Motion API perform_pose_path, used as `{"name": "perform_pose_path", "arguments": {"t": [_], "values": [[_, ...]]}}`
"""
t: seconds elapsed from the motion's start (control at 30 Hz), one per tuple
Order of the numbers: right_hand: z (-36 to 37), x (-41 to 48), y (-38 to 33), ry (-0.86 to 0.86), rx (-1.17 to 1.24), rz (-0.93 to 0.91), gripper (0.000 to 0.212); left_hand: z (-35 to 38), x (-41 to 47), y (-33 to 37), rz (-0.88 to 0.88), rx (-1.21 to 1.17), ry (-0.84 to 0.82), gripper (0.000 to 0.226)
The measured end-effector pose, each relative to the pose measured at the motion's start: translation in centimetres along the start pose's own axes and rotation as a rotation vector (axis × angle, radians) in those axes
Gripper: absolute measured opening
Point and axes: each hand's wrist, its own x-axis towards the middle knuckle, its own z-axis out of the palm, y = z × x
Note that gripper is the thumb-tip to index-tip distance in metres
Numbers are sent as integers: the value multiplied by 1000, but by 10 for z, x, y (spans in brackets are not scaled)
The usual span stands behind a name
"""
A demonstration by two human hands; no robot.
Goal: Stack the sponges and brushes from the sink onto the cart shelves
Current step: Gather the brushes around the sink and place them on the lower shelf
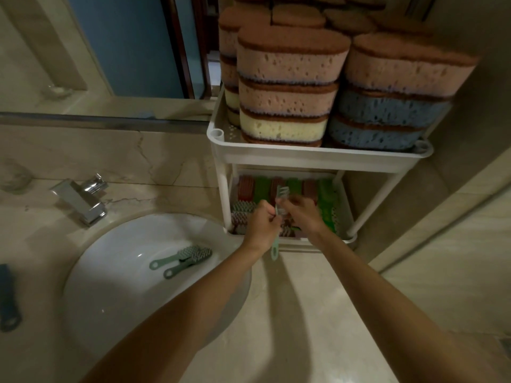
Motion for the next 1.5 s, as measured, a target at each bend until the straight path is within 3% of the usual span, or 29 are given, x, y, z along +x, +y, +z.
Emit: {"name": "perform_pose_path", "arguments": {"t": [0.1, 0.2, 0.33, 0.47, 0.6, 0.93, 1.17, 1.33, 1.5], "values": [[-3, 9, -4, 27, 68, 57, 15, -3, 2, 3, 1, -103, -97, 30], [-10, 25, -4, 155, -125, -98, 28, -15, 7, -5, -80, -204, -74, 27], [-17, 43, -7, 108, -603, -275, 51, -23, 14, -24, -69, 83, 45, 15], [-10, 44, 0, -162, -949, -322, 57, -19, 10, -34, 9, 376, -38, 37], [-4, 47, 16, -201, -1111, -376, 55, -17, 13, -48, 9, 559, -148, 54], [3, 50, 26, -163, -974, -462, 34, -18, 16, -53, 60, 620, -163, 53], [12, 44, 29, -187, -791, -420, 39, -21, 14, -50, 78, 594, -160, 53], [21, 30, 23, 61, -762, -474, 44, -33, 3, -45, 129, 495, -105, 43], [67, -16, 21, 341, -541, -633, 31, -76, -30, -56, 126, 389, 1, 34]]}}
